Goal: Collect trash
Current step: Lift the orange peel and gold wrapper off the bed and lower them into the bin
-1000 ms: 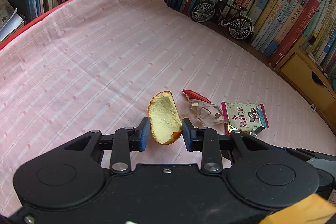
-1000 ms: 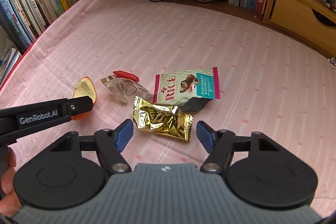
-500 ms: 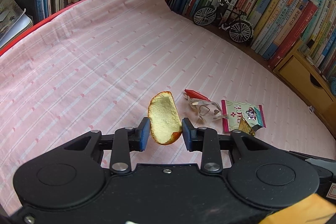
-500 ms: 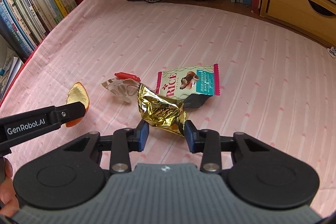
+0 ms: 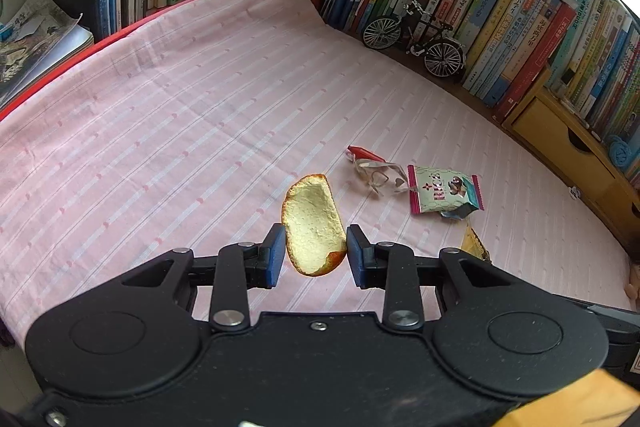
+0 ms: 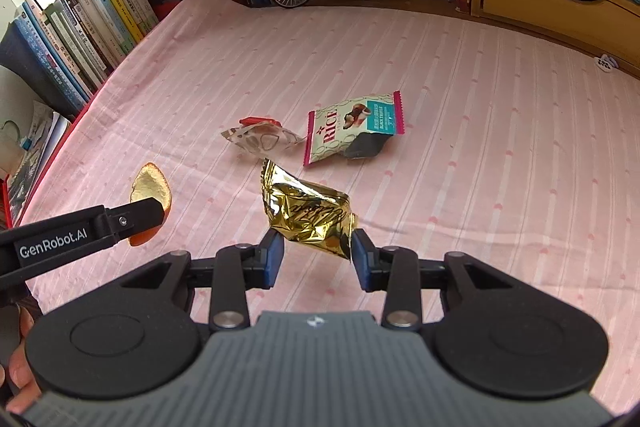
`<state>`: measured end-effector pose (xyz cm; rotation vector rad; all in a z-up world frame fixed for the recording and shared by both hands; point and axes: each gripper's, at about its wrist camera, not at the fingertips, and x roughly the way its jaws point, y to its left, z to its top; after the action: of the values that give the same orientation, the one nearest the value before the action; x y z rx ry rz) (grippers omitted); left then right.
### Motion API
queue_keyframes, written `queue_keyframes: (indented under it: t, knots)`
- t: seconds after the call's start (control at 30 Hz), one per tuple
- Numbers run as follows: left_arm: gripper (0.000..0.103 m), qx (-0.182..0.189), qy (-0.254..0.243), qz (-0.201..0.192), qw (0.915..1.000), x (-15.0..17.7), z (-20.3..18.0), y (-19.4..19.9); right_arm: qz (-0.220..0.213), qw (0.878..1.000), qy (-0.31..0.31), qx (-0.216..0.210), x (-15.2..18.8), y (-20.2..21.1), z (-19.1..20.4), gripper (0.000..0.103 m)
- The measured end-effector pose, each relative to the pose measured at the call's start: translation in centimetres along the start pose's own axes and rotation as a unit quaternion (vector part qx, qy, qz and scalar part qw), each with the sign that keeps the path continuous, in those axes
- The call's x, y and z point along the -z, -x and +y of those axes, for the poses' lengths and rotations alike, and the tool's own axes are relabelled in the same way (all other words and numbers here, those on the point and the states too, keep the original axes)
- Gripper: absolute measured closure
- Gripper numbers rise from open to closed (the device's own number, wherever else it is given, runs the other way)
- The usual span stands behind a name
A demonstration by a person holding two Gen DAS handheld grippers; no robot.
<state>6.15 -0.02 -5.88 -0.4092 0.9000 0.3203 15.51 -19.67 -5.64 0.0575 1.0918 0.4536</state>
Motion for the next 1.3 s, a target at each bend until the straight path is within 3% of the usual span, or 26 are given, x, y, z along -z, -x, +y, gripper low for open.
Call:
queue_keyframes:
  t: [0.37,0.8,1.0,1.3]
  knots:
    - [0.072,0.003,0.0,-0.007,1.0,5.6,3.6,6.9,-0.007,1.0,-0.004,-0.004,5.2,4.2,2.4,0.061]
    - [0.072,0.008,-0.038,0.03,0.9988,13.0,10.2,14.0,0.009,1.0,0.023,0.011,14.8,9.3,7.6,0.061]
    - [0.072,0.011,-0.059,0.06,0.9964,15.5,13.0,15.0,0.024,0.999,0.031,0.008,19.0,10.3,10.5,0.061]
    - [0.072,0.008,-0.072,0.111,0.9912,18.6,16.4,13.4,0.032,0.999,0.027,0.012,22.7,9.5,13.5,0.06]
